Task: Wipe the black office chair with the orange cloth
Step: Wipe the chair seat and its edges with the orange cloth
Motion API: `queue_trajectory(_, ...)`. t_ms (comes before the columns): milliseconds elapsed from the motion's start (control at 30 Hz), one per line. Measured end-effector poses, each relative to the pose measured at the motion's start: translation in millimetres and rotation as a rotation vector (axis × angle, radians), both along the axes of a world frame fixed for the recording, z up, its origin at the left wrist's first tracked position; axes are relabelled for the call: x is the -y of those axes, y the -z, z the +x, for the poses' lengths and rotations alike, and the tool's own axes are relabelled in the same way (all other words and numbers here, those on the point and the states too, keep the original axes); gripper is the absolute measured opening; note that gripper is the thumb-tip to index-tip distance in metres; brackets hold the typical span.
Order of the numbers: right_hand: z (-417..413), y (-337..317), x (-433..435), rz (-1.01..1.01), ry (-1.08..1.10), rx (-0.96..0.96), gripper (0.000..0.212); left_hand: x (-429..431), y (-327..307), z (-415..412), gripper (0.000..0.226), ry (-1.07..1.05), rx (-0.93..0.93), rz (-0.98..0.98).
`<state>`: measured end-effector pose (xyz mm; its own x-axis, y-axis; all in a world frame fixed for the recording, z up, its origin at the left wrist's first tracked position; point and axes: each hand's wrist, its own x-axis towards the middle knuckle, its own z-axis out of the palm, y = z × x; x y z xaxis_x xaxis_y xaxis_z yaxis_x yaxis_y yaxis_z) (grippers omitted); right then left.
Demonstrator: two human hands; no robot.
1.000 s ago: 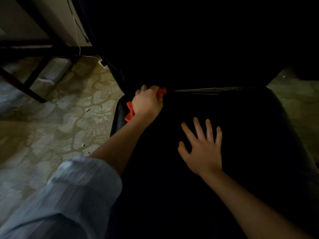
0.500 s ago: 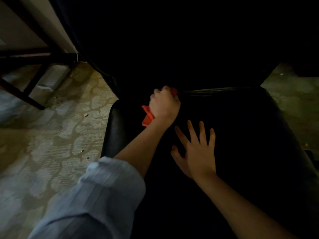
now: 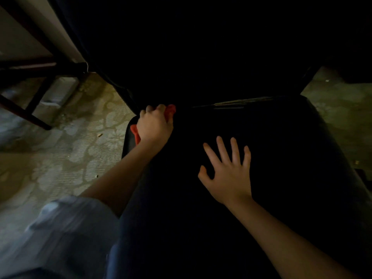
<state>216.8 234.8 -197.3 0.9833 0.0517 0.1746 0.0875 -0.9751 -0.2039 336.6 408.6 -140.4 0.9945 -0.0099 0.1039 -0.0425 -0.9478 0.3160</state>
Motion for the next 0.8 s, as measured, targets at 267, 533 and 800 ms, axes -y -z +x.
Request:
queue_trajectory(267, 0.8, -0.4, -1.5, 0.007, 0.003, -0.003, 0.061, 55.5, 4.5, 6.4, 0.040, -0.093, -0.019, -0.088)
queue_trajectory(533, 0.3, -3.1, 0.4, 0.013, 0.018, -0.026, 0.059, 123.6, 5.5, 16.4, 0.038, 0.065, -0.037, -0.081)
queue_trajectory(800, -0.6, -2.7, -0.9, -0.027, 0.022, -0.047, 0.059, 12.3, 2.4, -1.0, 0.040, 0.040, 0.009, -0.030)
